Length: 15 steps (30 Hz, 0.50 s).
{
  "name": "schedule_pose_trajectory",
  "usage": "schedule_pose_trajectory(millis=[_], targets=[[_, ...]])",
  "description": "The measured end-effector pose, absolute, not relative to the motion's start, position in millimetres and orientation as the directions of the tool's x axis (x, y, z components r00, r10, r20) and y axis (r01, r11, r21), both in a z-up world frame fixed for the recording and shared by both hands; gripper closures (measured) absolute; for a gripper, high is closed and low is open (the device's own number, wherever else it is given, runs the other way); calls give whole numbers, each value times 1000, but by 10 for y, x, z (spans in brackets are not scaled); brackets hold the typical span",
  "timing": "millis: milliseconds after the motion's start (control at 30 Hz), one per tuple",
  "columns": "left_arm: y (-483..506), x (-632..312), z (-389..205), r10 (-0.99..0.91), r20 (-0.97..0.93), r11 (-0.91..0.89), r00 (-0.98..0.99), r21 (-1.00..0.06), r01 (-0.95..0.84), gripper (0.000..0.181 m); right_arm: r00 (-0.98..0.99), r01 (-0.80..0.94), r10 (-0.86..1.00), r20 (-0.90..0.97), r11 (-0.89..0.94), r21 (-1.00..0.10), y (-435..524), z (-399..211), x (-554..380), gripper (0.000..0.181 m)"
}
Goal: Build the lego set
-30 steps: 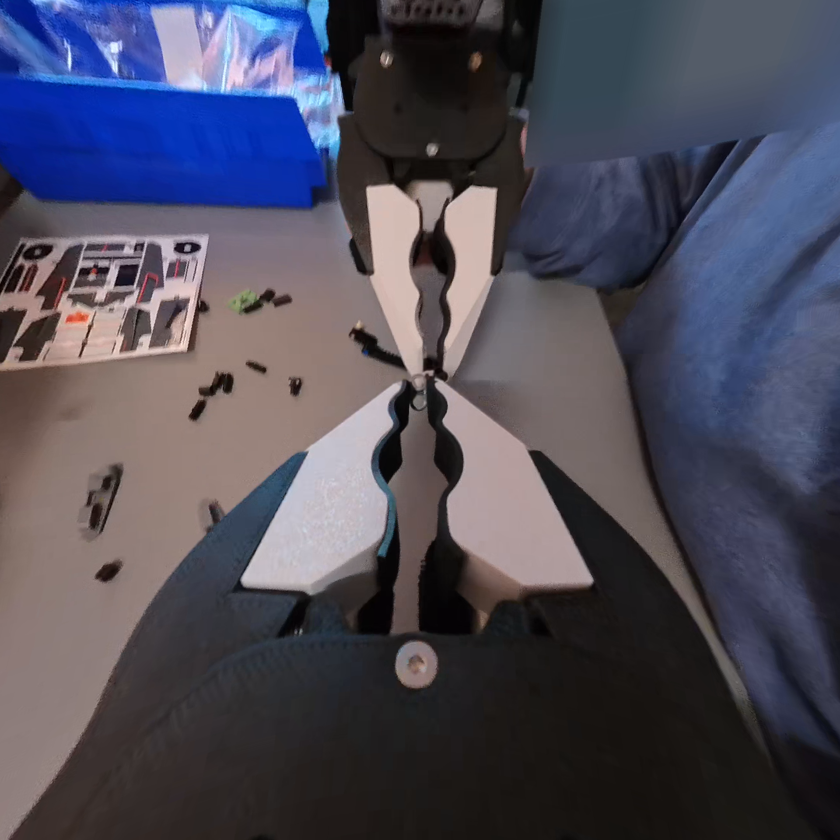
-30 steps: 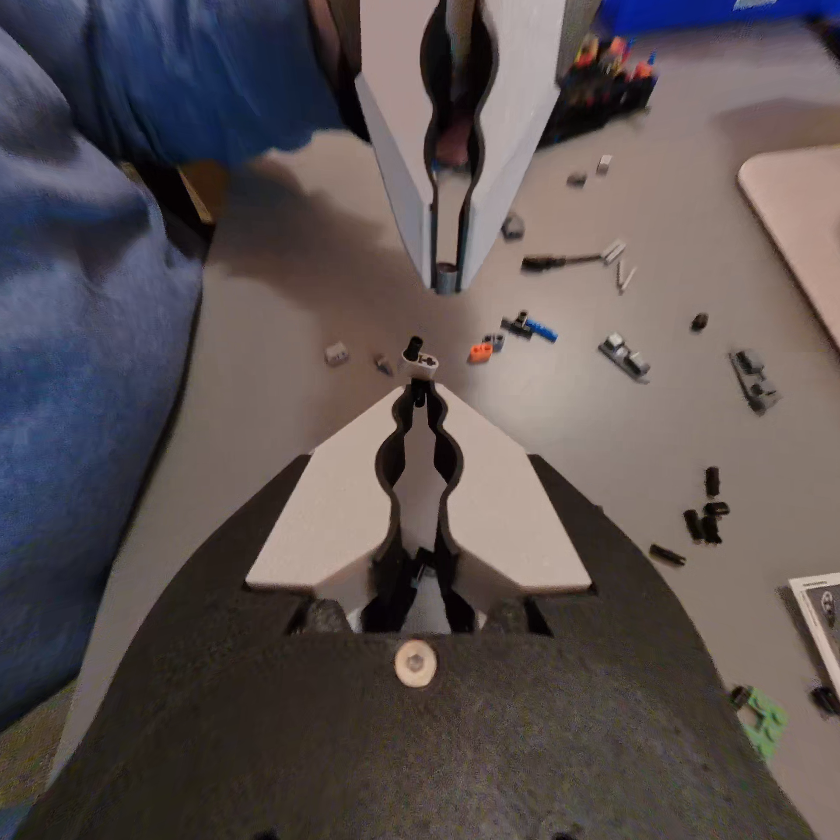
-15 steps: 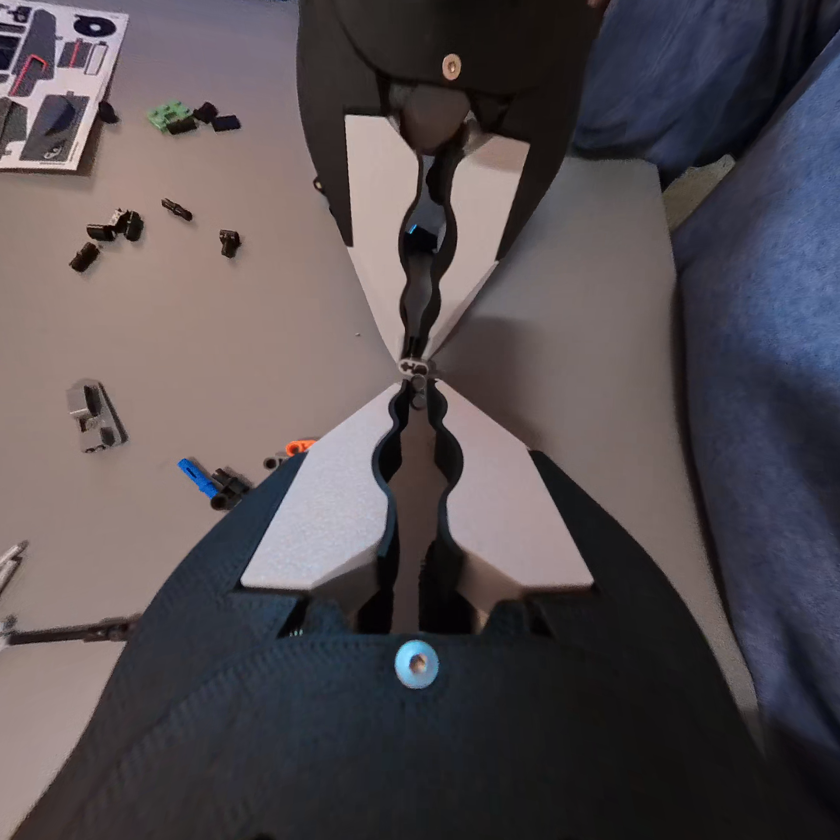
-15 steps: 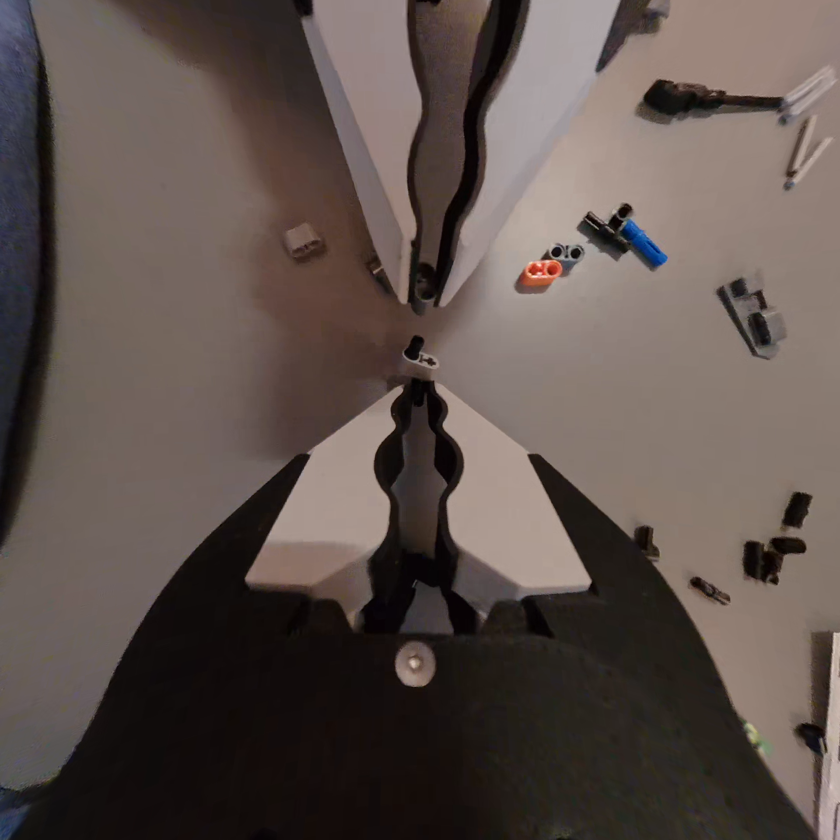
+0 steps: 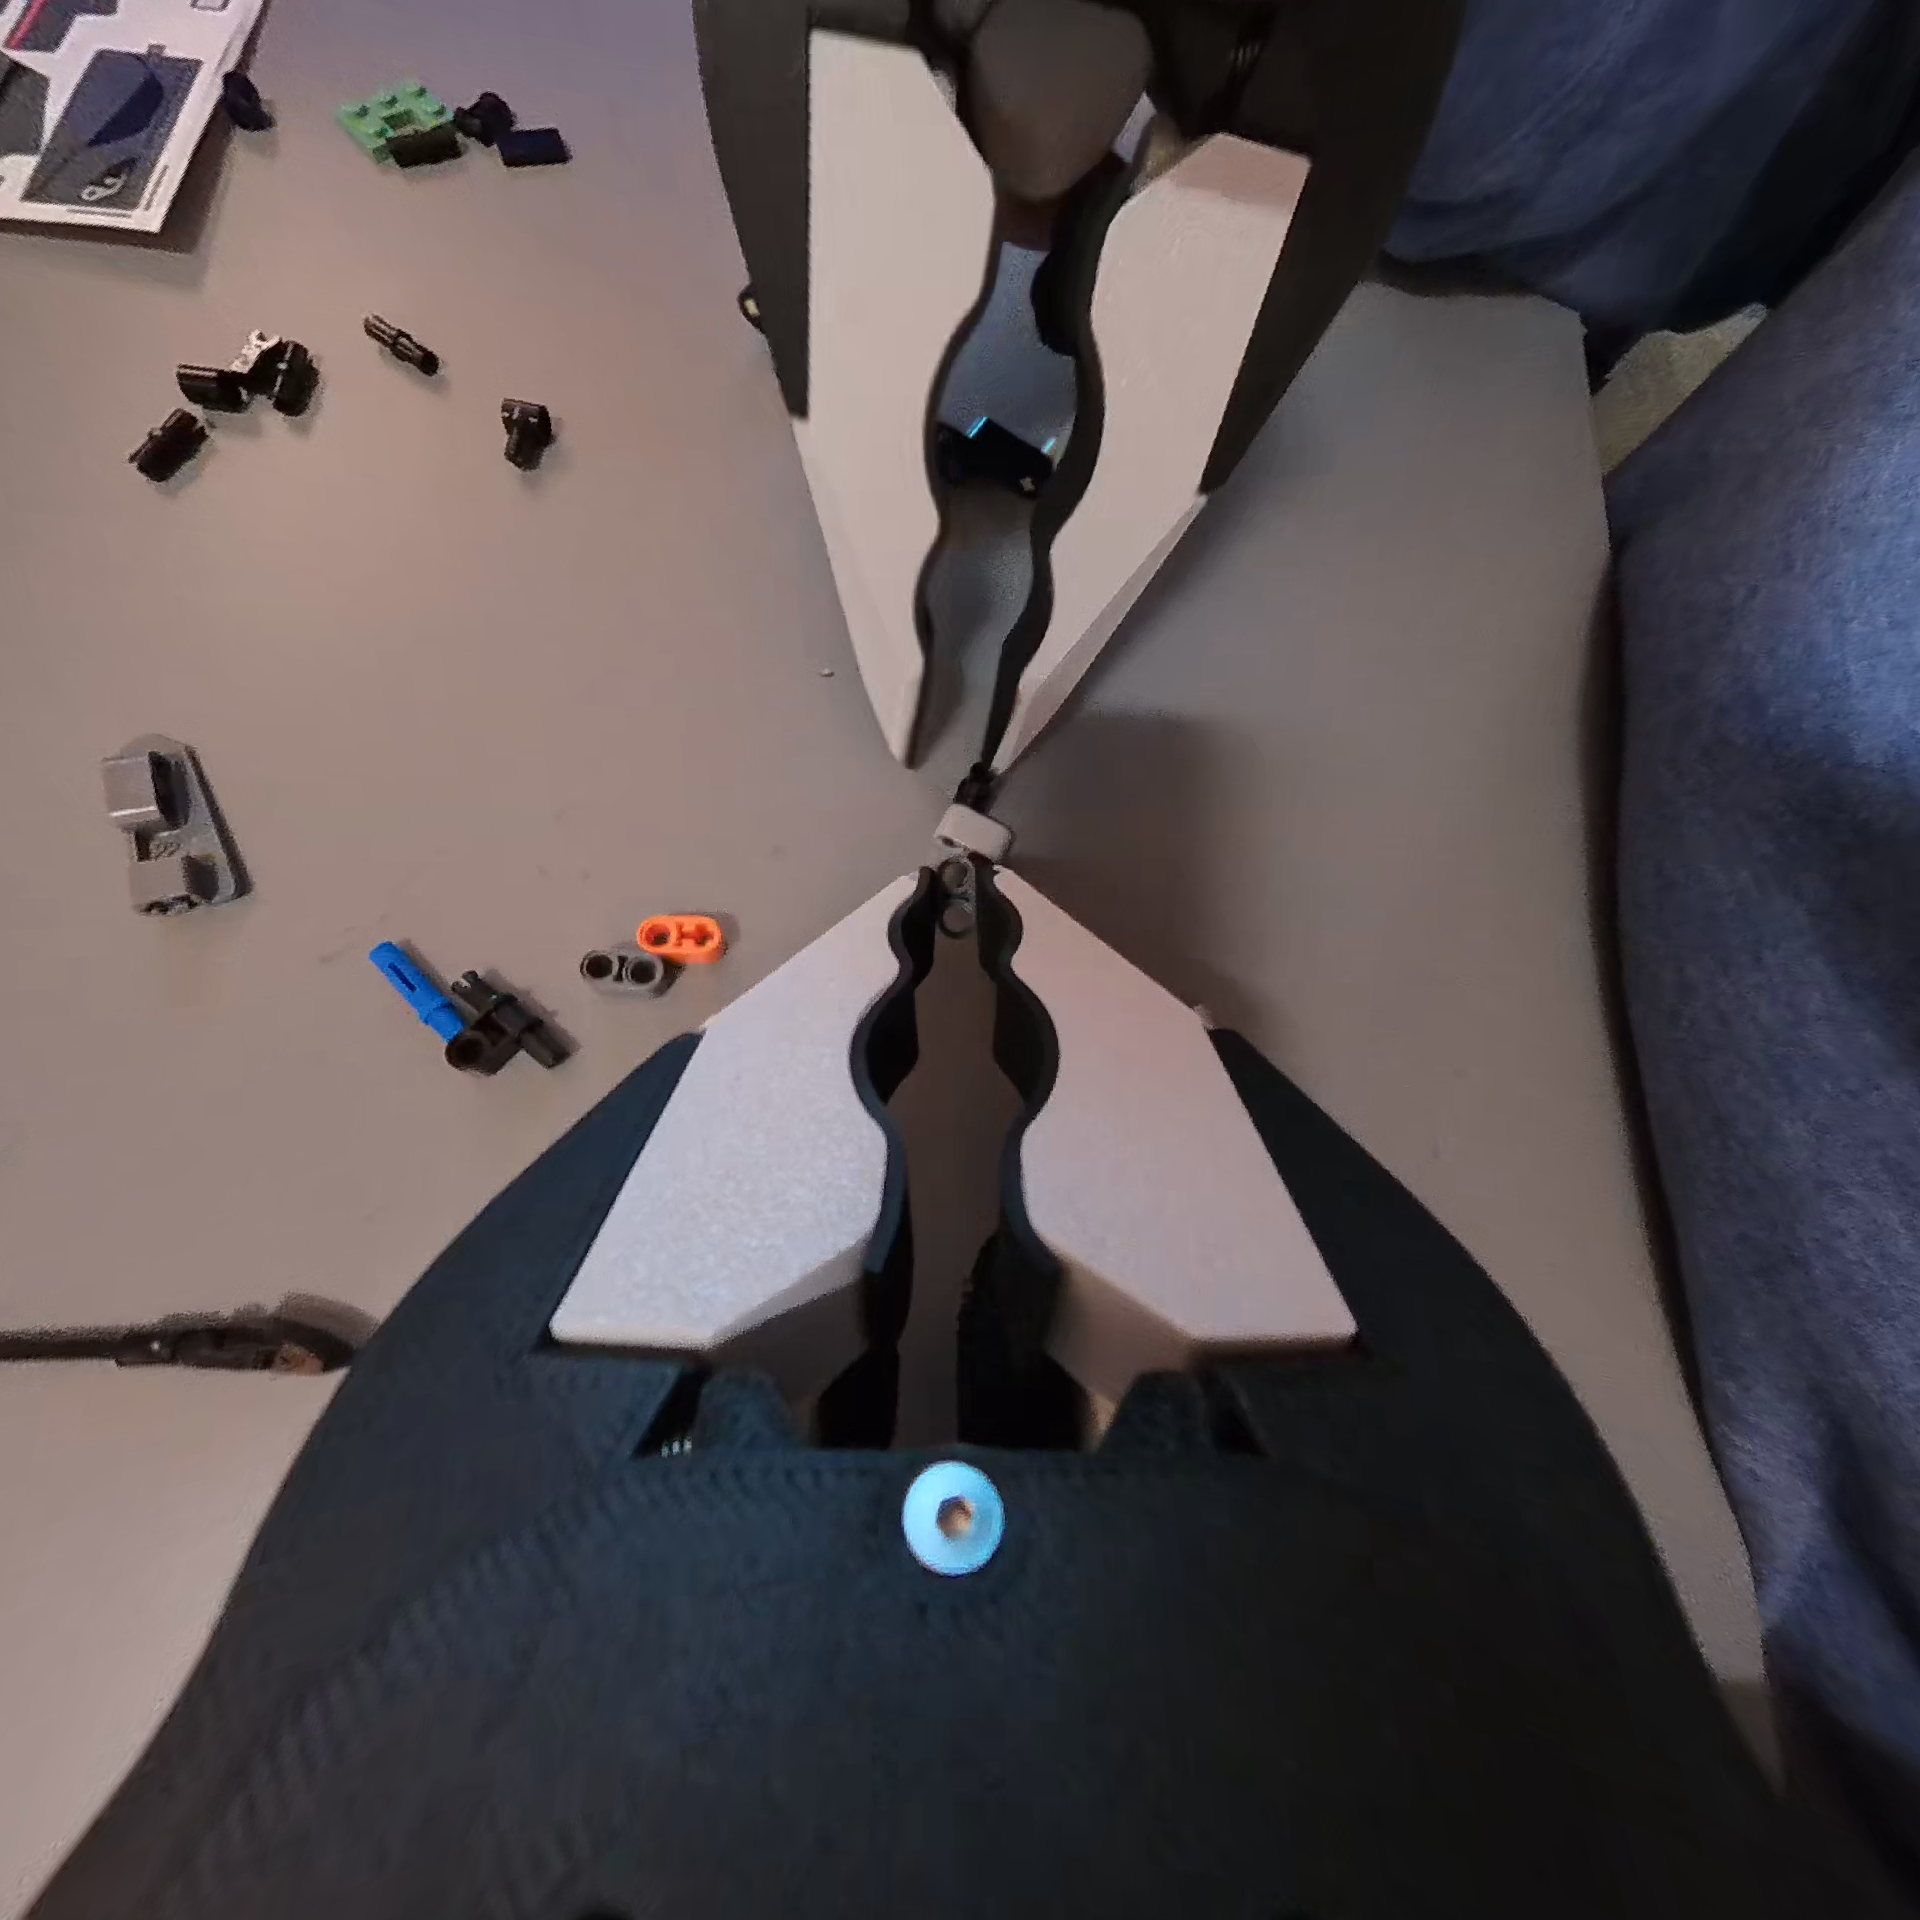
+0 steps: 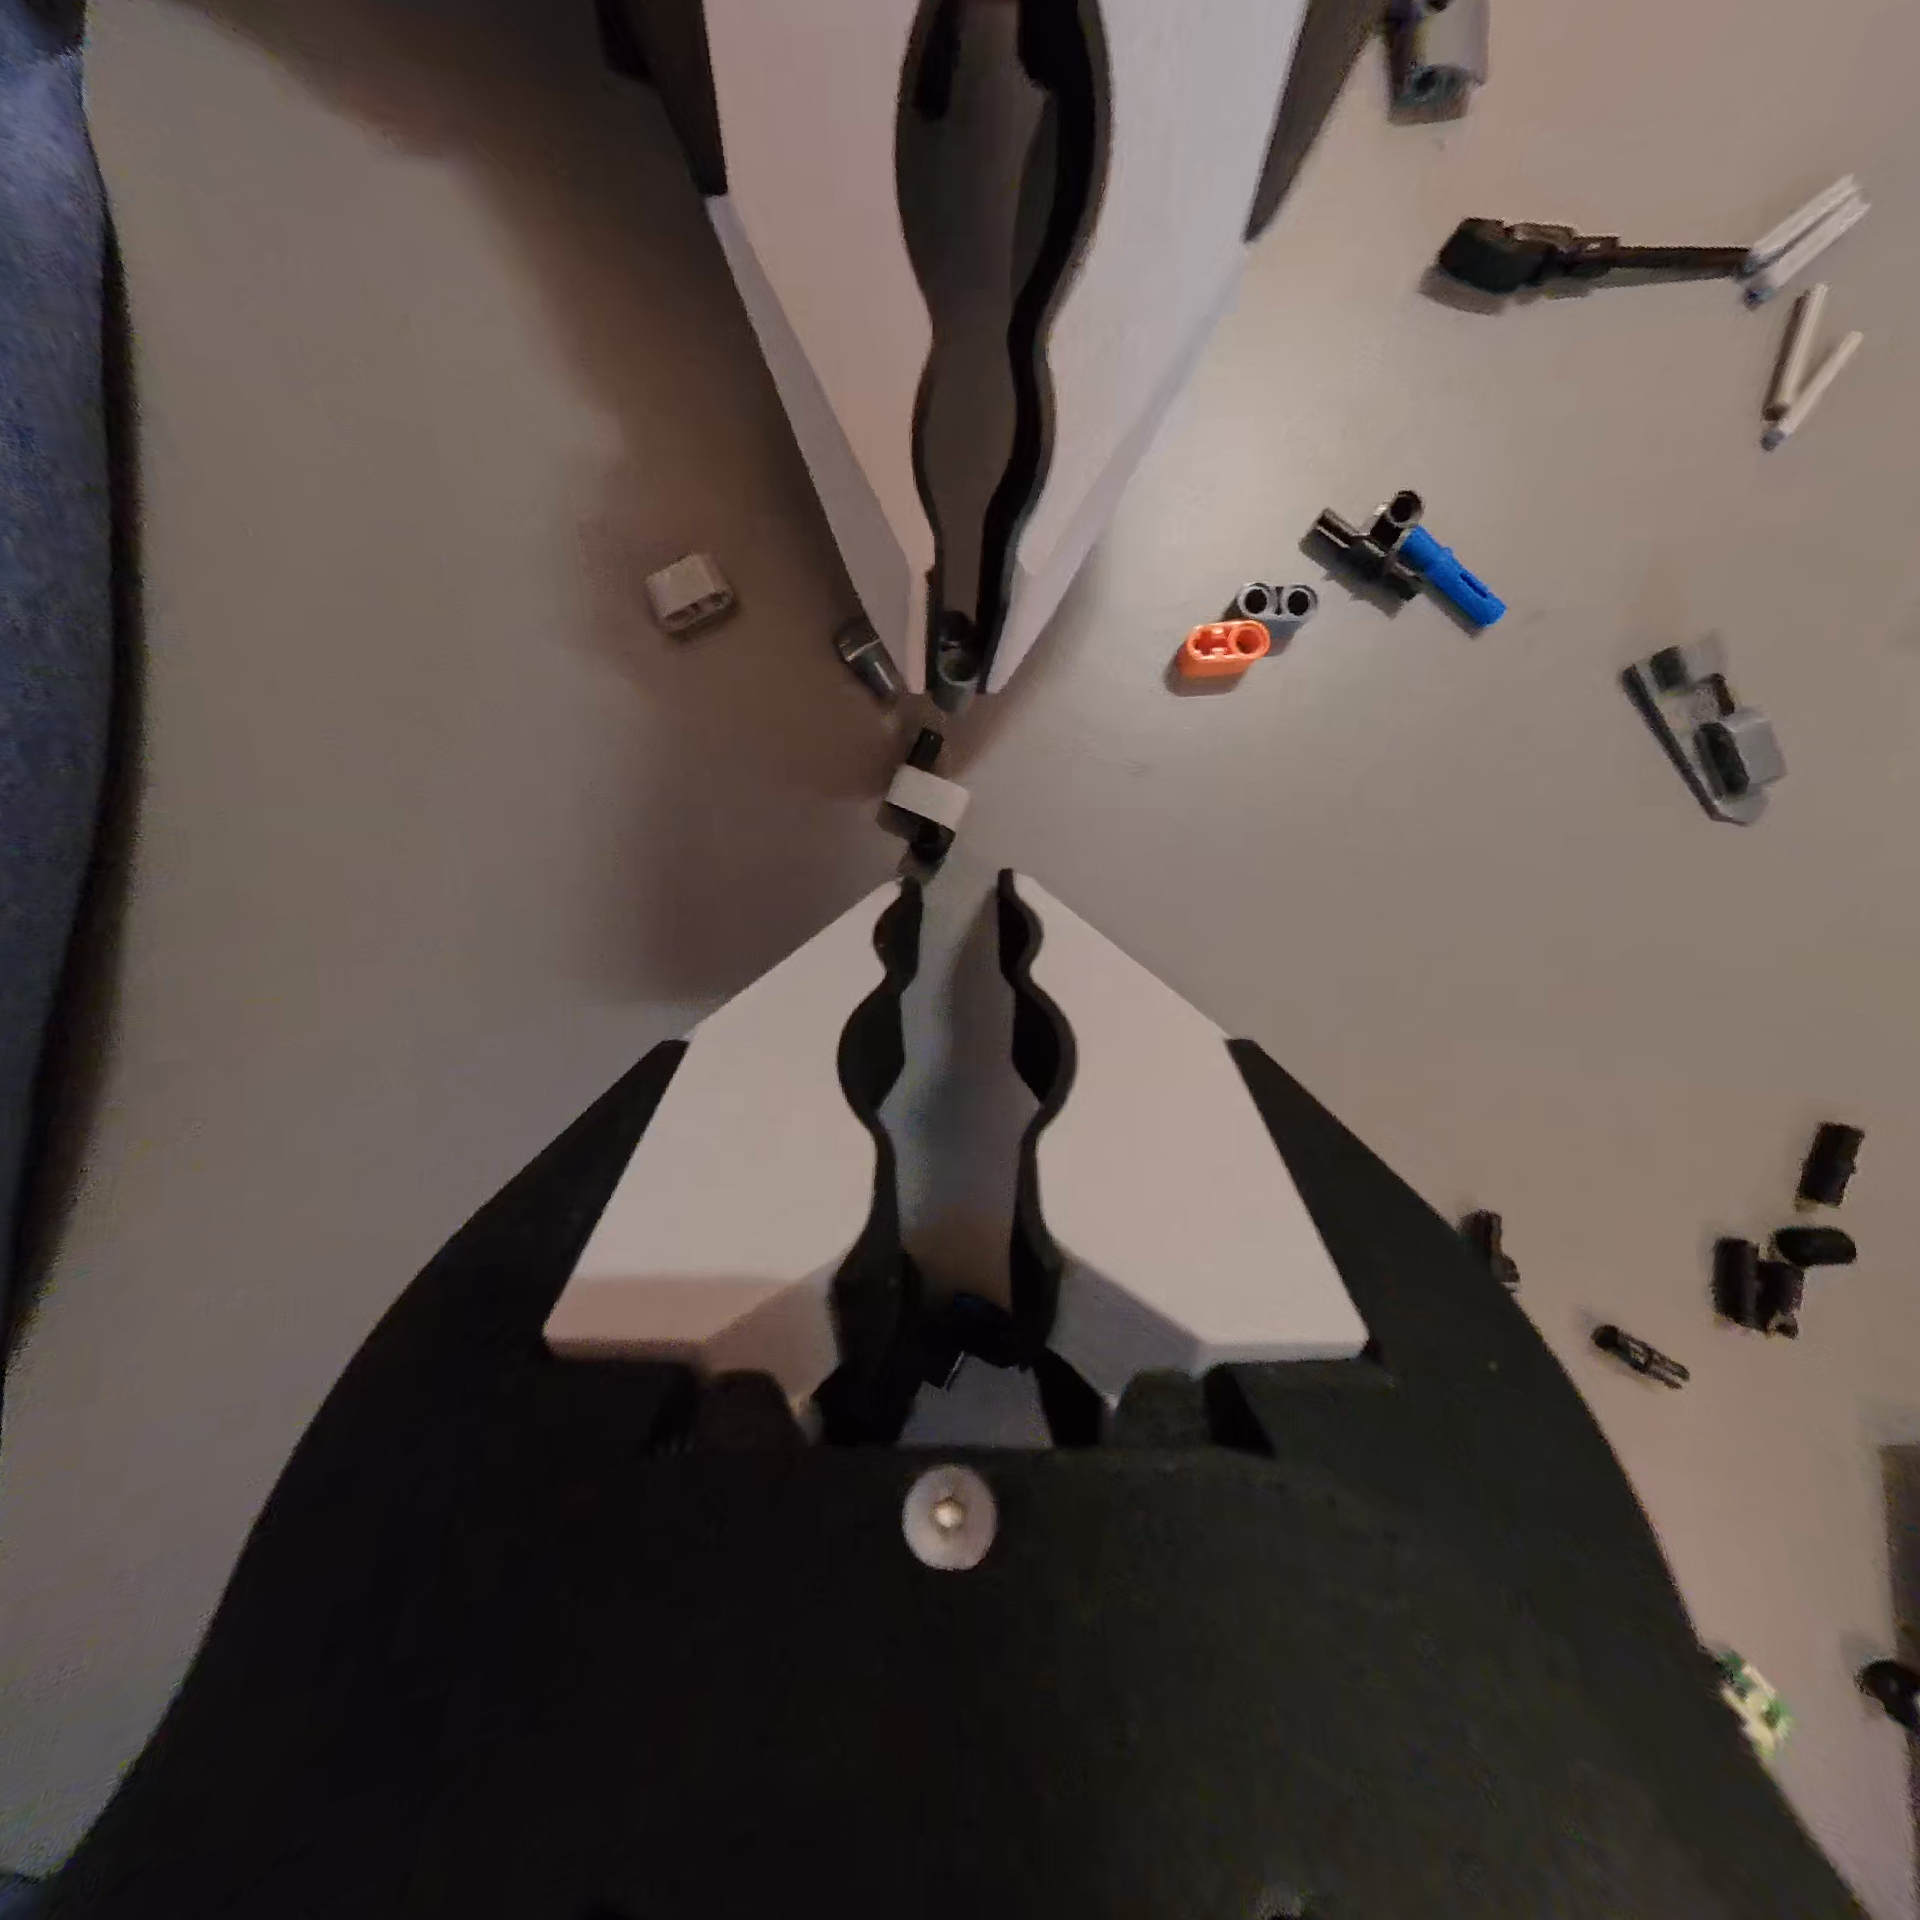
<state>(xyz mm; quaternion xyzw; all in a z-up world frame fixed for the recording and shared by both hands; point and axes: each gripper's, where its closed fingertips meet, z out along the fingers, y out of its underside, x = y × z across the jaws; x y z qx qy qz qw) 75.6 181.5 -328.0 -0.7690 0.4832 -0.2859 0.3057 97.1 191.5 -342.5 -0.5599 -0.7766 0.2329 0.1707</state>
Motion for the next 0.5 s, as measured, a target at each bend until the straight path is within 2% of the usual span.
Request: schedule_pose_trajectory(millis=[67,100,200,333,433,500], targets=[[1810,721,-3269,-913,140,-351,384,-749,-561,176,-275,787,961,-18,214,-579,1905,-3372,960,153],[1806,706,-3261,-910,140,-354,391,-753,-555,175,-256,782,966,-24,193,-593,1890,-3352,950,152],[1795,691,-3237,-899,147,-369,412,-763,-532,175,-171,759,983,-72,85,-645,1796,-3318,866,154],[1784,715,-3243,-896,155,-371,415,-774,-512,175,-60,780,998,-20,34,-625,1839,-3445,836,155],[1786,729,-3266,-895,164,-375,414,-780,-500,176,-40,770,999,-16,20,-638,1838,-3451,815,169],[1788,723,-3260,-895,160,-371,417,-786,-495,176,-29,760,999,-34,0,-650,1840,-3450,808,169]])
